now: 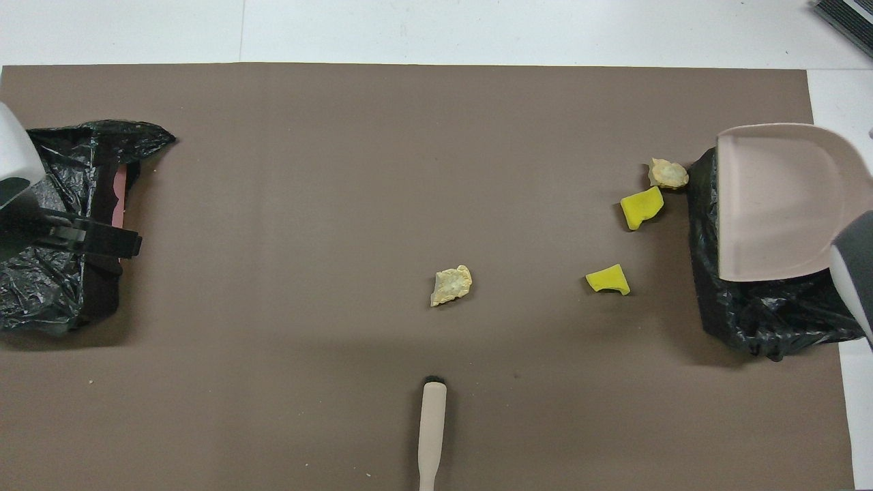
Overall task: Sweep and dump trash in bin
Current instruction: 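Bring the empty dustpan back to the table center with the right gripper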
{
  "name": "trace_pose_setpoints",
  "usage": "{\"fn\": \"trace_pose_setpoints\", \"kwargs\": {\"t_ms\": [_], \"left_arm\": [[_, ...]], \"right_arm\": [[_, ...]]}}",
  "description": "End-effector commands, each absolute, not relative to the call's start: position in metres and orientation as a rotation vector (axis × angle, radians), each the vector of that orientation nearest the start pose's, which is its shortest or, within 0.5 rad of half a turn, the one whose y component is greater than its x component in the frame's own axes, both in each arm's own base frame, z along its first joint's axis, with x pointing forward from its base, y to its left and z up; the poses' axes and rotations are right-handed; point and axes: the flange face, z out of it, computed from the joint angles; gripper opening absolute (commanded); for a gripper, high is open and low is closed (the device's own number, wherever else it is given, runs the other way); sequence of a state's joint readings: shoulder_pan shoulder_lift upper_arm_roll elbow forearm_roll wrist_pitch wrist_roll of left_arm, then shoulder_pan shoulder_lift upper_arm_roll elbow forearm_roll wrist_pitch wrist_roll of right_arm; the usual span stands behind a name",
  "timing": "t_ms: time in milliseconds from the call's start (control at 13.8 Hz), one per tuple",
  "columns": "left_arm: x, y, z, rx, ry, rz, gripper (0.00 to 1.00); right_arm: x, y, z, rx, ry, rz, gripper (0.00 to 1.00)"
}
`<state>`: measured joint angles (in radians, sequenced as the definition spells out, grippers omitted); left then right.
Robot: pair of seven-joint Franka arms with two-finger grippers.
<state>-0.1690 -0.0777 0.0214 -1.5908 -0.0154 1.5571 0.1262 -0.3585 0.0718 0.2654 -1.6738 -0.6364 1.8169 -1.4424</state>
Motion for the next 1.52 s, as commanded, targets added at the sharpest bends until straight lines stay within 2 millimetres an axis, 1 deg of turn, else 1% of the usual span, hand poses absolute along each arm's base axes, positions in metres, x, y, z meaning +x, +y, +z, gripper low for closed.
{"fn": "trace_pose_setpoints", "kwargs": {"t_ms": [0,144,217,289,361,505,650,722,794,939,1011,1083,1155,1227,1300,1372,1444], "left_arm": [[0.534,-0.07,0.662,-3.1,0.484,-0.022,1.0],[0.534,-0.067,0.662,-3.102,0.474,-0.022,1.0],[0.534,-0.066,0.662,-3.101,0.472,-0.021,1.0],[0.534,-0.064,0.663,-3.102,0.469,-0.017,1.0],[0.534,-0.063,0.662,-3.102,0.464,-0.012,1.0],[0.535,-0.062,0.662,-3.103,0.462,-0.012,1.0],[0.536,-0.055,0.66,-3.108,0.446,0.0,1.0],[0.536,-0.057,0.661,-3.105,0.458,-0.002,1.0],[0.536,-0.057,0.66,-3.104,0.46,0.0,1.0],[0.534,-0.061,0.666,-3.105,0.475,-0.041,1.0],[0.532,-0.063,0.665,-3.106,0.478,-0.036,1.0],[0.531,-0.061,0.665,-3.109,0.474,-0.029,1.0],[0.531,-0.058,0.665,-3.11,0.467,-0.032,1.0],[0.531,-0.058,0.665,-3.11,0.467,-0.027,1.0],[0.53,-0.058,0.665,-3.11,0.464,-0.027,1.0],[0.53,-0.059,0.665,-3.11,0.467,-0.027,1.0],[0.53,-0.06,0.665,-3.11,0.469,-0.027,1.0]], "right_arm": [[0.581,-0.1,0.562,-2.592,-2.295,0.427,0.0],[0.584,-0.085,0.536,-2.614,-2.161,0.317,0.0],[0.589,-0.068,0.523,-2.634,-2.103,0.258,0.0],[0.593,-0.043,0.513,-2.66,-2.046,0.228,0.0],[0.595,-0.031,0.503,-2.717,-1.959,0.225,0.0],[0.597,0.008,0.48,-2.802,-1.823,0.216,0.0],[0.597,0.045,0.464,-2.898,-1.667,0.186,0.0],[0.595,0.063,0.46,-2.936,-1.558,0.165,0.0],[0.591,0.086,0.458,-2.98,-1.421,0.135,0.0],[0.585,0.124,0.459,-3.085,-1.159,0.095,0.0],[0.58,0.151,0.454,-3.121,-0.985,0.081,0.0],[0.578,0.172,0.445,-3.159,-0.791,0.078,0.0],[0.576,0.198,0.435,-3.184,-0.663,0.073,0.0],[0.575,0.218,0.431,-3.196,-0.553,0.041,0.0],[0.575,0.234,0.428,-3.201,-0.417,0.036,0.0],[0.575,0.249,0.425,-3.16,-0.226,0.059,0.0],[0.575,0.259,0.425,-3.123,-0.087,0.076,0.0]]}}
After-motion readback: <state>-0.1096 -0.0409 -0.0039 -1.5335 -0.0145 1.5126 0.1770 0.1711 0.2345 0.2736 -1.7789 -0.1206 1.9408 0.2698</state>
